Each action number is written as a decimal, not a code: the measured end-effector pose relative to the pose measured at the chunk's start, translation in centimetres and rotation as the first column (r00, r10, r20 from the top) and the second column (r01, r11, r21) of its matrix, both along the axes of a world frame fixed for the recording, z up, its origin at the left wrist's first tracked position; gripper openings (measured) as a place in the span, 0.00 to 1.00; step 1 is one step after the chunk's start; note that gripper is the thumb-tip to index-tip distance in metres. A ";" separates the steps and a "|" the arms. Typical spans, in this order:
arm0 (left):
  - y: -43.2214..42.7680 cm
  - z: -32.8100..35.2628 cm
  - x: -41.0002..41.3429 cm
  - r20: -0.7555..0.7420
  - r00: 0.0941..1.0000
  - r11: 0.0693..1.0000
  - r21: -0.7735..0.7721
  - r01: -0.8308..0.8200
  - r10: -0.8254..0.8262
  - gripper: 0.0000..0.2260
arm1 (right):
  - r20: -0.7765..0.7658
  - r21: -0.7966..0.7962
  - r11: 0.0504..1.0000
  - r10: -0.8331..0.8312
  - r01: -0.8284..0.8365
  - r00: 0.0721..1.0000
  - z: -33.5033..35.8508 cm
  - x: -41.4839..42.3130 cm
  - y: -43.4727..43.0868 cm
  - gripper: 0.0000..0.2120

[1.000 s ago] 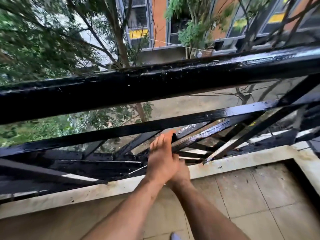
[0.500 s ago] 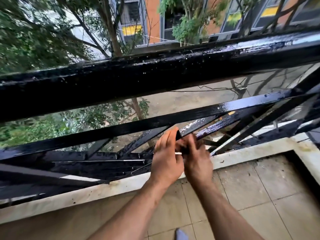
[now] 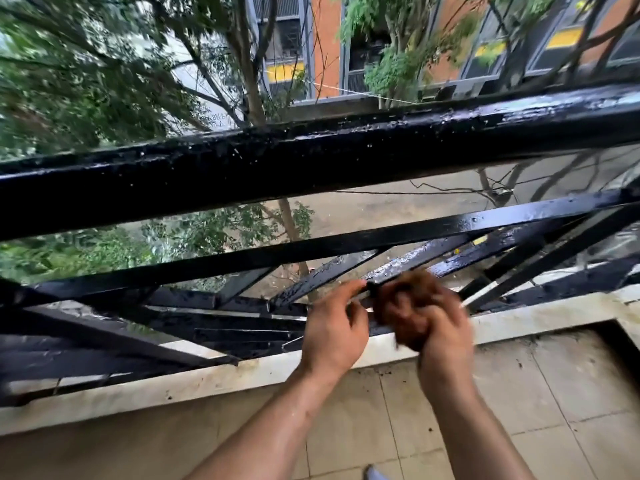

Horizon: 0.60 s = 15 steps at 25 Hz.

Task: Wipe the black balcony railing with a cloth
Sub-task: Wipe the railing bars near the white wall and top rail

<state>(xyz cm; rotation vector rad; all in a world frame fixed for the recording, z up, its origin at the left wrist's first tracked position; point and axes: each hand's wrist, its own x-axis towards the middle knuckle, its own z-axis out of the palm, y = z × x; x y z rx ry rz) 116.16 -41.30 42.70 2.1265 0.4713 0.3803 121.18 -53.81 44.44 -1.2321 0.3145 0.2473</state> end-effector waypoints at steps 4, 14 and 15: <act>-0.2 0.2 -1.7 0.217 0.960 0.984 -0.021 -0.177 0.178 0.09 | 0.644 -0.615 0.660 0.105 0.432 0.758 2.8 0.8 -0.8 0.27; 5.2 -1.5 -3.6 0.054 0.995 0.997 -0.022 -0.079 0.080 0.19 | 0.166 -0.985 0.104 0.376 0.136 0.912 2.7 2.6 1.9 0.25; 5.3 -1.4 -3.7 0.065 0.994 0.995 -0.060 -0.080 0.083 0.18 | 0.143 -0.986 0.135 0.364 0.099 0.920 2.3 2.0 2.4 0.26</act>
